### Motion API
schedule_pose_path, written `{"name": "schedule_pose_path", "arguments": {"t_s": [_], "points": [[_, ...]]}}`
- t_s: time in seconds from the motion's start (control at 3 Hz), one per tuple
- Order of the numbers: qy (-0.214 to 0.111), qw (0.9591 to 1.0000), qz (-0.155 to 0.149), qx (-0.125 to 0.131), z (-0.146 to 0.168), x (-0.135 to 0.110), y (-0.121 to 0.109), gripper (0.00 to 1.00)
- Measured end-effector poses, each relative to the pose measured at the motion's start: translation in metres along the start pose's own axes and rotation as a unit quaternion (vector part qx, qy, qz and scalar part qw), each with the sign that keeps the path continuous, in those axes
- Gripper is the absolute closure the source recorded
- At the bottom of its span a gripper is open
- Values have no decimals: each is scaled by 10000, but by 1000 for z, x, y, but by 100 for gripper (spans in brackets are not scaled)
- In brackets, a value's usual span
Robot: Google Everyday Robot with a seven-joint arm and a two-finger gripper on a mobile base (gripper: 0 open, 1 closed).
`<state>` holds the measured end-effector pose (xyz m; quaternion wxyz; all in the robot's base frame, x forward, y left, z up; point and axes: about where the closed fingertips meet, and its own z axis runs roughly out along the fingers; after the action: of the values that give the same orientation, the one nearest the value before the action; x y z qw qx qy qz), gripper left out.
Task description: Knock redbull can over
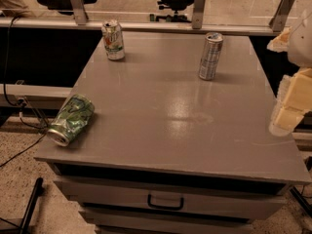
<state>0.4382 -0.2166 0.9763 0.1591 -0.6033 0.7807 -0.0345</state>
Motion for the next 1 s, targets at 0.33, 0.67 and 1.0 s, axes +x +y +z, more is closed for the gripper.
{"name": "schedule_pose_path", "arguments": {"t_s": [0.33,0.67,1.0], "points": [[-3,10000,0,4,0,0,0,0],[-203,9996,0,205,0,-2,-26,0],[-718,9963,24,473,3,-2,-76,0]]}}
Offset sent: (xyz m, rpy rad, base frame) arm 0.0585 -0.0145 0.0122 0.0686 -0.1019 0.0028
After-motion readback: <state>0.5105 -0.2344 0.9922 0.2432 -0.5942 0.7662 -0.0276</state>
